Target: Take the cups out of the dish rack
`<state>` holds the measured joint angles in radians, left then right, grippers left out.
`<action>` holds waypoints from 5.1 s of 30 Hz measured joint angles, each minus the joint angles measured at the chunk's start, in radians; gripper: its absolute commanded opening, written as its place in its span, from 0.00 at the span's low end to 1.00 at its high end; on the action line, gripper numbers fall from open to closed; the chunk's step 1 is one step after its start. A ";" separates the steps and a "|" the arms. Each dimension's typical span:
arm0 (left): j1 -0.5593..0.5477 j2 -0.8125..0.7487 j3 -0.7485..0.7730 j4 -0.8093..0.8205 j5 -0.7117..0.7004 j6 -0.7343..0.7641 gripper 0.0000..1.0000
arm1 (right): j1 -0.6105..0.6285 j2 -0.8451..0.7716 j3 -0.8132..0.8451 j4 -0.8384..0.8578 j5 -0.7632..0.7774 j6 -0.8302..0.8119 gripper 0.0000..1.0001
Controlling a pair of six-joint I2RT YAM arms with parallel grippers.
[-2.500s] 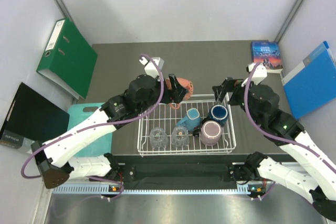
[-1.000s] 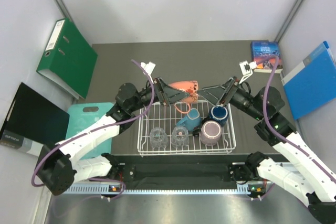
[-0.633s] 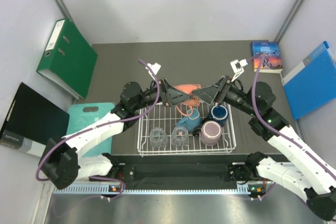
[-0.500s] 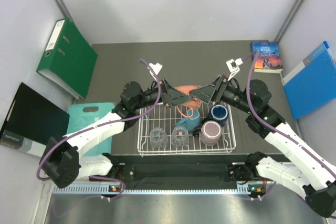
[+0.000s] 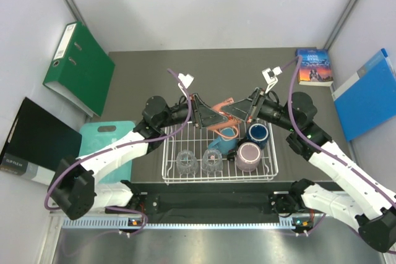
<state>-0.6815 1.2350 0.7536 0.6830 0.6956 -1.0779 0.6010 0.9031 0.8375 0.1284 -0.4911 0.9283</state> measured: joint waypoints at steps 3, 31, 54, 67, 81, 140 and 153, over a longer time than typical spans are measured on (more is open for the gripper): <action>-0.001 -0.002 0.005 -0.029 -0.004 0.017 0.24 | 0.000 -0.005 0.000 -0.018 0.006 -0.011 0.00; 0.048 -0.040 0.112 -0.550 -0.486 0.077 0.99 | -0.015 0.096 0.433 -0.608 0.611 -0.453 0.00; 0.048 -0.151 0.282 -1.179 -1.105 0.105 0.99 | -0.387 1.141 1.227 -0.869 0.978 -0.438 0.00; 0.048 -0.095 0.256 -1.230 -1.101 0.121 0.99 | -0.467 1.292 1.232 -0.913 0.971 -0.423 0.00; 0.048 -0.029 0.258 -1.236 -1.078 0.148 0.99 | -0.480 1.381 1.221 -0.911 0.936 -0.409 0.09; -0.383 0.219 0.478 -1.199 -0.796 0.916 0.99 | -0.150 -0.071 0.150 -0.695 0.525 -0.482 1.00; -0.384 0.399 0.460 -1.140 -0.790 0.981 0.98 | -0.150 -0.125 0.150 -0.729 0.526 -0.481 1.00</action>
<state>-1.0657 1.6337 1.2133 -0.4572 -0.0940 -0.0967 0.4515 0.7780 0.9878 -0.6006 0.0345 0.4469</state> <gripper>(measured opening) 0.987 0.993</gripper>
